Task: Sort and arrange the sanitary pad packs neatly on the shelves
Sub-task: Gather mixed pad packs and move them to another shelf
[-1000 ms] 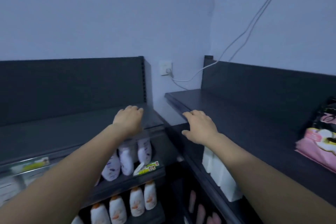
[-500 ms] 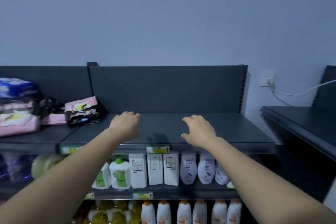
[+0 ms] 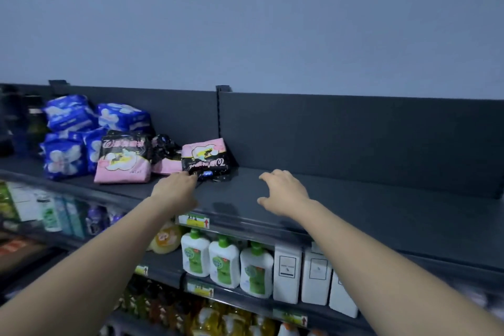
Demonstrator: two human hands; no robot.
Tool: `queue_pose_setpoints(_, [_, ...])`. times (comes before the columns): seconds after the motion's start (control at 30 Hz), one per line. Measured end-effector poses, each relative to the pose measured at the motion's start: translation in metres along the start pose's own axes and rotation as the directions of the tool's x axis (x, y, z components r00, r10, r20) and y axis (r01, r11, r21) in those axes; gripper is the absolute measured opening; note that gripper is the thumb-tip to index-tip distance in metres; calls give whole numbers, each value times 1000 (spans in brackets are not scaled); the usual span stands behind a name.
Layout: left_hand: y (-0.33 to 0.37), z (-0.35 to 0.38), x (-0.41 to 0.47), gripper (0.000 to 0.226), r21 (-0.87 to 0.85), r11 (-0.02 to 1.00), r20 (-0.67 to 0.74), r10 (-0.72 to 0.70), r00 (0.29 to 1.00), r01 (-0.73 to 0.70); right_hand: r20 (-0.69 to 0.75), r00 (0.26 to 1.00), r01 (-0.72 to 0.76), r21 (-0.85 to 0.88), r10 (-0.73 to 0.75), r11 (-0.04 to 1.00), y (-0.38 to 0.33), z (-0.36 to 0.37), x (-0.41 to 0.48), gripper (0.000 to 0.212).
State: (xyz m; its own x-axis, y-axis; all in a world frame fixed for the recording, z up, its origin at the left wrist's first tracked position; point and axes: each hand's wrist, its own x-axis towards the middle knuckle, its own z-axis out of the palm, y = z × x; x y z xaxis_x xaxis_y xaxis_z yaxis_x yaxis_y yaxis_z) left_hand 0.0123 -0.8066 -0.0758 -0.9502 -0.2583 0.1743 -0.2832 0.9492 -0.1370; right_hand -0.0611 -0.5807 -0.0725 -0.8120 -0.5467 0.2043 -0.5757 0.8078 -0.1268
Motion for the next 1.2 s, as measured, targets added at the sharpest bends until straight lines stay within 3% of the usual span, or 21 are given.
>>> queue_pose_setpoints(0.3, [-51, 47, 94, 46, -87, 985, 89, -139, 986, 147, 94, 984, 145, 51, -150, 988, -26, 48, 134, 57])
queue_pose_setpoints(0.5, [-61, 78, 165, 46, -255, 925, 161, -246, 956, 281, 147, 965, 212, 66, -219, 975, -28, 70, 206, 55])
queue_pose_setpoints(0.6, [-59, 92, 190, 41, -394, 850, 183, -299, 937, 349, 150, 959, 228, 89, -239, 970, -27, 82, 231, 55])
queue_pose_setpoints(0.77, [-61, 112, 218, 22, -647, 607, 214, -437, 874, 462, 109, 954, 261, 156, -279, 953, -28, 92, 257, 54])
queue_pose_setpoints(0.9, [-69, 113, 235, 21, -802, 488, 75, -488, 869, 343, -82, 949, 314, 177, -304, 933, -33, 90, 270, 53])
queue_pose_setpoints(1.0, [-94, 99, 245, 33, -890, 428, -54, -444, 894, 159, -240, 925, 327, 103, -296, 939, -40, 83, 281, 76])
queue_pose_setpoints(1.1, [-122, 75, 249, 40, -948, 318, -91, -273, 958, 0, -243, 912, 339, -6, -330, 941, -49, 76, 296, 95])
queue_pose_setpoints(1.2, [-133, 56, 252, 35, -961, 273, -58, -53, 997, -41, -202, 898, 374, -120, -392, 920, -59, 73, 306, 103])
